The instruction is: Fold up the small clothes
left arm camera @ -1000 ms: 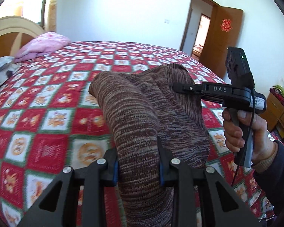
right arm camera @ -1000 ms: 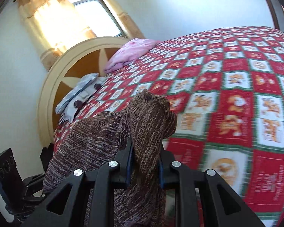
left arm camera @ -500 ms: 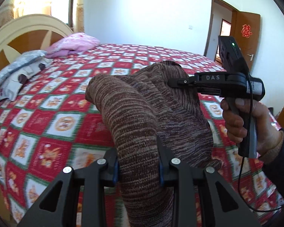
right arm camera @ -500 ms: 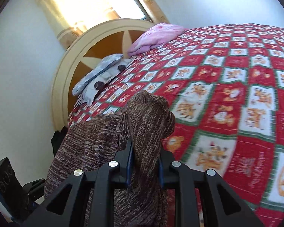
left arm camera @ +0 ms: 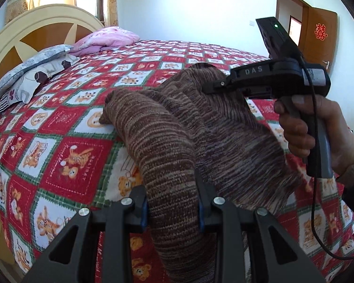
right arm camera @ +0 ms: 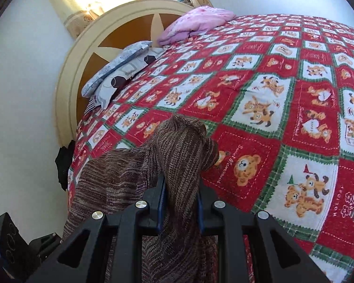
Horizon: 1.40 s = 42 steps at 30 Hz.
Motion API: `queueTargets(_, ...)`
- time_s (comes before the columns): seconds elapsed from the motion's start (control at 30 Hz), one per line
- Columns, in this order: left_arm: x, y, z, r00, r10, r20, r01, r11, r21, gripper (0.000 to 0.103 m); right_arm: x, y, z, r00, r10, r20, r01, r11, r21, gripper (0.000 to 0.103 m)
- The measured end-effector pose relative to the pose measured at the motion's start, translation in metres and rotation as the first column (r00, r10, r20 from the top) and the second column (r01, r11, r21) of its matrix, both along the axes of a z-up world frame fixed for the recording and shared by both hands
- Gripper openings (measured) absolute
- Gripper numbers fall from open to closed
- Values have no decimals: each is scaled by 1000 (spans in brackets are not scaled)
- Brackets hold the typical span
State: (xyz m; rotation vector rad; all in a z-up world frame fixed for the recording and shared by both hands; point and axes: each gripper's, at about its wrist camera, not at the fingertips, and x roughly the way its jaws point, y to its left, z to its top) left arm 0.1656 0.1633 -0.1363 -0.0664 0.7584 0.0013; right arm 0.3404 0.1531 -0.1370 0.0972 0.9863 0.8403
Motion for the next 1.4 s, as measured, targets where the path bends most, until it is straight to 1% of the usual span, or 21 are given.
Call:
queueTargets(0.17, -3, 0, -6, 1000, 2, 3, -2, 1000, -6, 32, 4, 1, -10, 1000, -4, -17, 4, 1000, -14, 22)
queueTargets(0.33, -7, 4, -15, 1000, 14, 19, -13, 999, -34, 33, 4, 3, -17, 999, -12, -32, 11, 1000, -22, 22)
queueTargets(0.43, -8, 5, -16, 999, 17, 30, -16, 999, -44, 36, 5, 5, -20, 999, -16, -32, 15, 999, -41, 22)
queueTargets(0.47, -8, 6, -16, 999, 24, 29, -23, 999, -48, 39, 4, 7, -20, 1000, -17, -24, 15, 998, -57, 22)
queueTargets(0.53, -9, 6, -16, 999, 29, 26, -28, 998, -55, 40, 3, 10, -22, 1000, -14, -8, 13, 996, -87, 22)
queueTargets(0.6, -8, 5, -17, 999, 27, 25, -26, 998, -50, 42, 3, 11, -24, 1000, -15, -4, 14, 995, -102, 22)
queueTargets(0.7, -9, 4, -17, 999, 33, 26, -32, 999, -42, 43, 4, 8, -24, 999, -28, -18, 26, 995, -91, 23)
queueTargets(0.73, -9, 5, -17, 999, 35, 22, -34, 999, -41, 44, 2, 8, -22, 1000, -29, -9, 28, 995, -96, 23)
queueTargets(0.8, -11, 4, -14, 999, 42, 19, -42, 999, -30, 49, -4, 8, -18, 999, -29, 16, 31, 993, -113, 24)
queueTargets(0.87, -12, 4, -13, 999, 38, 14, -38, 999, -21, 49, -9, 9, -16, 999, -28, 37, 32, 991, -130, 25)
queueTargets(0.97, -15, 4, -13, 999, 46, 10, -46, 999, -12, 55, -12, 10, -16, 998, -26, 56, 35, 988, -154, 25)
queueTargets(1.0, -15, 4, -12, 999, 47, 10, -46, 999, -10, 56, -13, 9, -16, 998, -28, 56, 36, 988, -153, 25)
queueTargets(1.17, -20, 5, -8, 999, 47, 6, -47, 999, 16, 62, -11, 0, -18, 998, -58, 30, 61, 989, -135, 30)
queueTargets(1.33, -22, 4, -8, 999, 49, 0, -49, 998, 32, 63, -13, -4, -21, 997, -66, 31, 69, 988, -139, 34)
queueTargets(1.4, -22, 4, -7, 999, 50, -2, -50, 998, 37, 63, -13, -5, -22, 997, -70, 34, 74, 987, -146, 41)
